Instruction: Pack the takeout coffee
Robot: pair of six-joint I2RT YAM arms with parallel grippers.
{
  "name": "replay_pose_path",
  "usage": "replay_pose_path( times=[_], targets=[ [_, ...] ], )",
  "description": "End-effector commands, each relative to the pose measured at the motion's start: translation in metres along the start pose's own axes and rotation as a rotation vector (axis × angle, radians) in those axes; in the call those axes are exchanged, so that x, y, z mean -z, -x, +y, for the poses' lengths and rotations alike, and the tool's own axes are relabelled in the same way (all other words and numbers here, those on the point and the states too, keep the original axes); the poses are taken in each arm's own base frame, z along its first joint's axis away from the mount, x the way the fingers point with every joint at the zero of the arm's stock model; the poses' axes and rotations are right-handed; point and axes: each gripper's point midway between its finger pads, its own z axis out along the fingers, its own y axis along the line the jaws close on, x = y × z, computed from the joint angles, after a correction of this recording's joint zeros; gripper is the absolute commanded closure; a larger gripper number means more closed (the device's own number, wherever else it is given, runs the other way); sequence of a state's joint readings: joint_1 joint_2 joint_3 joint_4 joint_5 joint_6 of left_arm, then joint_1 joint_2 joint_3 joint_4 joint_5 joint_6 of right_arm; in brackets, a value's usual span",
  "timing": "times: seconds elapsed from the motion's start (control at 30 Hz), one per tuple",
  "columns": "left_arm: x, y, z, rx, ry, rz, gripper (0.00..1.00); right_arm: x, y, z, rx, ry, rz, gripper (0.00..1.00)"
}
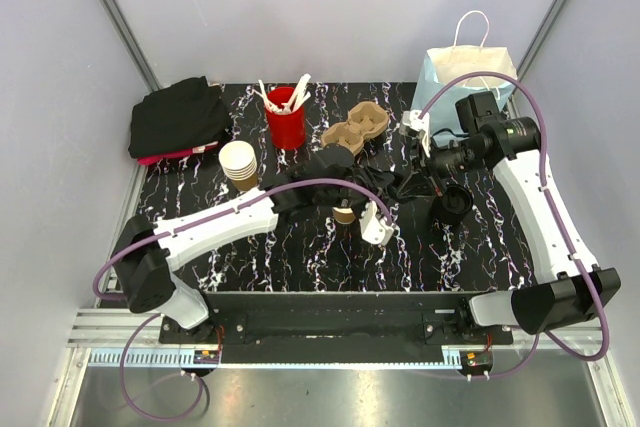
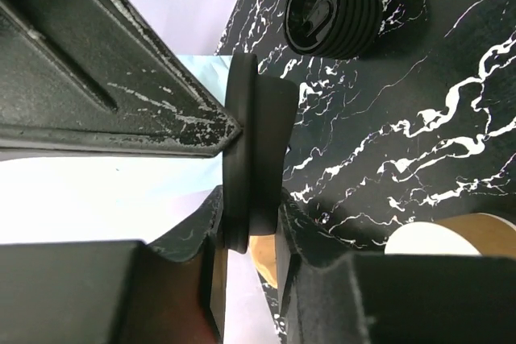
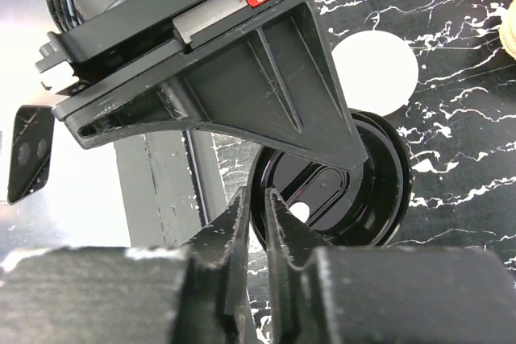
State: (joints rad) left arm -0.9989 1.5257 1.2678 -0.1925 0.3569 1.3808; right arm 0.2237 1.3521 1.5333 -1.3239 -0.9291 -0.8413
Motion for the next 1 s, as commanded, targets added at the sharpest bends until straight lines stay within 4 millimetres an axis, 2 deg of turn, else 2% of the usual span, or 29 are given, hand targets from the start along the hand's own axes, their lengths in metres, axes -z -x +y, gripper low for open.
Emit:
replay_pose_path(
  times=[0.0, 0.03, 0.1, 0.13, 0.2, 0.23, 0.27, 0.3, 0.33, 0.37, 0.4, 0.43, 0.5, 0.57, 0.73, 0.83, 0.87, 0.93, 0.97],
  targets=[
    [0.005, 0.011, 0.018, 0.022, 0.057, -0.021, 0.87, 0.011, 0.022, -0.002, 0.103, -0.057, -0.04, 0.77],
    [0.007, 0.01, 0.02, 0.04, 0.064, -0.009, 0.87, 0.014, 0.025, -0.002, 0.119, -0.074, -0.043, 0.64],
    [0.01, 0.008, 0.02, 0.106, 0.063, 0.009, 0.87, 0.021, 0.031, -0.011, 0.157, -0.147, -0.039, 0.5],
    [0.013, 0.006, 0.025, 0.131, 0.073, 0.031, 0.87, 0.027, 0.034, -0.011, 0.17, -0.186, -0.043, 0.38],
    [0.018, 0.002, 0.02, 0.238, 0.062, 0.069, 0.88, 0.038, 0.039, -0.027, 0.197, -0.292, -0.021, 0.3],
    [0.025, -0.003, 0.03, 0.281, 0.091, 0.108, 0.88, 0.043, 0.041, -0.031, 0.193, -0.329, -0.019, 0.27],
    [0.027, -0.009, 0.02, 0.337, 0.056, 0.151, 0.88, 0.051, 0.044, -0.039, 0.194, -0.388, -0.01, 0.22],
    [0.035, -0.011, 0.03, 0.422, 0.088, 0.189, 0.88, 0.056, 0.049, -0.045, 0.2, -0.425, -0.02, 0.21],
    [0.039, -0.014, 0.028, 0.468, 0.076, 0.215, 0.88, 0.063, 0.053, -0.052, 0.203, -0.476, -0.014, 0.2],
    [0.044, -0.017, 0.017, 0.522, 0.035, 0.254, 0.88, 0.068, 0.058, -0.059, 0.211, -0.511, -0.021, 0.17],
    [0.053, -0.019, 0.025, 0.603, 0.069, 0.275, 0.88, 0.071, 0.061, -0.064, 0.203, -0.54, -0.024, 0.16],
    [0.059, -0.021, 0.017, 0.651, 0.045, 0.3, 0.88, 0.075, 0.062, -0.072, 0.197, -0.578, -0.016, 0.15],
    [0.071, -0.021, 0.022, 0.754, 0.074, 0.318, 0.87, 0.077, 0.067, -0.079, 0.201, -0.604, -0.032, 0.11],
    [0.082, -0.02, 0.015, 0.832, 0.057, 0.342, 0.86, 0.075, 0.07, -0.085, 0.197, -0.621, -0.048, 0.09],
    [0.104, -0.028, -0.001, 1.083, 0.036, 0.387, 0.83, 0.074, 0.081, -0.083, 0.18, -0.623, -0.128, 0.08],
    [0.106, -0.036, -0.01, 1.207, 0.004, 0.413, 0.82, 0.069, 0.093, -0.076, 0.19, -0.585, -0.19, 0.11],
    [0.103, -0.038, -0.008, 1.245, -0.001, 0.414, 0.82, 0.069, 0.098, -0.076, 0.205, -0.585, -0.212, 0.11],
    [0.098, -0.046, -0.01, 1.332, -0.041, 0.388, 0.83, 0.059, 0.095, -0.079, 0.178, -0.567, -0.221, 0.12],
    [0.098, -0.044, 0.0, 1.373, -0.035, 0.355, 0.82, 0.056, 0.098, -0.081, 0.187, -0.569, -0.231, 0.12]
  ],
)
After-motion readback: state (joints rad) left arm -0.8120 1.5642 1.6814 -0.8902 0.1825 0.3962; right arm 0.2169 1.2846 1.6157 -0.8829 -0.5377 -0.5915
